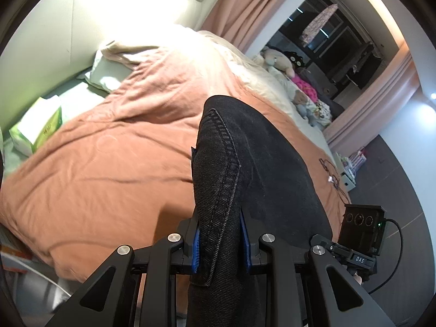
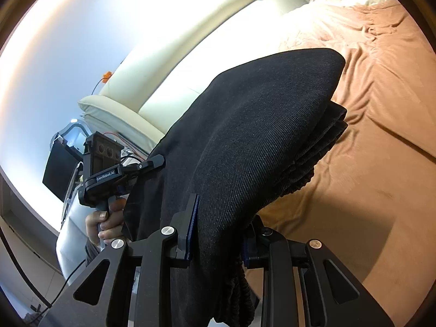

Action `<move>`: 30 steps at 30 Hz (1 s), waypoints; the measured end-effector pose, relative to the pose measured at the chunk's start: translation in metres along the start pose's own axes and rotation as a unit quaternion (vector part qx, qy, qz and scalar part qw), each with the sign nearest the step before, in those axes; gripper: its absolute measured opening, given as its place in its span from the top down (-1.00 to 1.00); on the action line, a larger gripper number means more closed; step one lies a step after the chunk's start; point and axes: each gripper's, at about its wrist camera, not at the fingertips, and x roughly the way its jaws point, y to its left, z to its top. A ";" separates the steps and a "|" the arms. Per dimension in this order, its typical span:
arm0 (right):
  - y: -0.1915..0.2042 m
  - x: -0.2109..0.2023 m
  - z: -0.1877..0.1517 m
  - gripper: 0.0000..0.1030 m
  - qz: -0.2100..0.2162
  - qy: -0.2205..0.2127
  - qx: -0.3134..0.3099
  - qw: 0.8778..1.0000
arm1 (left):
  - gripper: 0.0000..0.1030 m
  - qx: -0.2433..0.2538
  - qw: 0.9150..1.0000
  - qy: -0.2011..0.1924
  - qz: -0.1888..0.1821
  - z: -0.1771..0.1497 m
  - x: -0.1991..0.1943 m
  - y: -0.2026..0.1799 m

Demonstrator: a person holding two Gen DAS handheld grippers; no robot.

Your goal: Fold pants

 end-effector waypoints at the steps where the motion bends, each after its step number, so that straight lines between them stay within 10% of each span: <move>1: -0.001 0.009 0.004 0.55 0.001 0.002 0.000 1.000 | 0.52 0.000 1.000 0.000 0.006 0.005 0.001 0.007; 25: -0.009 0.187 0.034 0.55 -0.001 0.047 -0.019 0.999 | 0.50 -0.006 0.989 0.018 0.144 0.075 0.057 0.134; 30: -0.029 0.229 0.015 0.18 -0.070 0.124 0.040 0.989 | 0.45 -0.065 0.976 0.023 0.205 0.063 0.071 0.170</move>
